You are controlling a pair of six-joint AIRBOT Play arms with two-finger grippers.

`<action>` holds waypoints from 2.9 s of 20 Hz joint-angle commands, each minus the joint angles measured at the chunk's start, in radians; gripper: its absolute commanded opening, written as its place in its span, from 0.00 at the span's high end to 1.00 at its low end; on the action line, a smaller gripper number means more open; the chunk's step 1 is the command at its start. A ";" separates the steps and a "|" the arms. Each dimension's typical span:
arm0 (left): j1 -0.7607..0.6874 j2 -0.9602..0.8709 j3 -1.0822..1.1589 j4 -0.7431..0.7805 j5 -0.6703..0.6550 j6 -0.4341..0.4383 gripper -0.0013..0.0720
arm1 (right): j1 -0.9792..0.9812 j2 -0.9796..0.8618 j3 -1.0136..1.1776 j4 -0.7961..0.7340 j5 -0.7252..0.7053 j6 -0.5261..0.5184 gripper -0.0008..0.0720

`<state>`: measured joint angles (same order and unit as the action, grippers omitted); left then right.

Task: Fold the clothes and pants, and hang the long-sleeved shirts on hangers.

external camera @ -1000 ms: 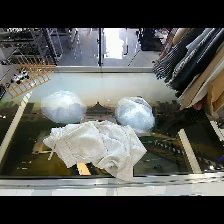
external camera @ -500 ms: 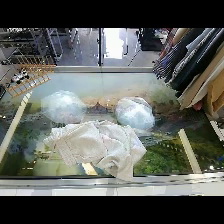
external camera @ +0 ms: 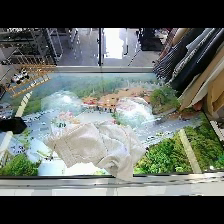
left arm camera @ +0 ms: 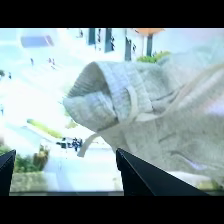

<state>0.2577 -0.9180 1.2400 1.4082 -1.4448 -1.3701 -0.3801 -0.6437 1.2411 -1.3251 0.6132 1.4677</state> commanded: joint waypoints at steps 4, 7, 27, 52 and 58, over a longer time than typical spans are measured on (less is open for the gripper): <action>-0.002 0.092 -0.417 -0.288 -0.003 0.071 0.03 | 0.001 -0.046 -0.002 0.054 0.419 -0.001 0.79; -0.005 0.110 -0.618 -0.430 0.004 0.056 0.03 | 0.001 -0.124 -0.095 0.105 0.681 -0.005 0.26; -0.294 -0.121 -0.820 -0.622 0.698 0.117 0.27 | 0.003 -0.640 -0.699 0.696 0.614 -0.560 0.29; 0.455 -0.226 0.023 -0.616 0.037 0.278 0.95 | 0.052 -0.538 0.324 0.227 0.522 -0.267 0.94; 0.347 -0.396 0.001 -0.616 0.101 0.278 0.96 | 0.158 -0.894 0.415 0.379 0.106 -0.137 0.94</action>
<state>0.6399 -1.2434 1.2427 0.7933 -1.3739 -1.0924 -0.2600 -1.3933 1.5929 -1.0161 0.8894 1.2766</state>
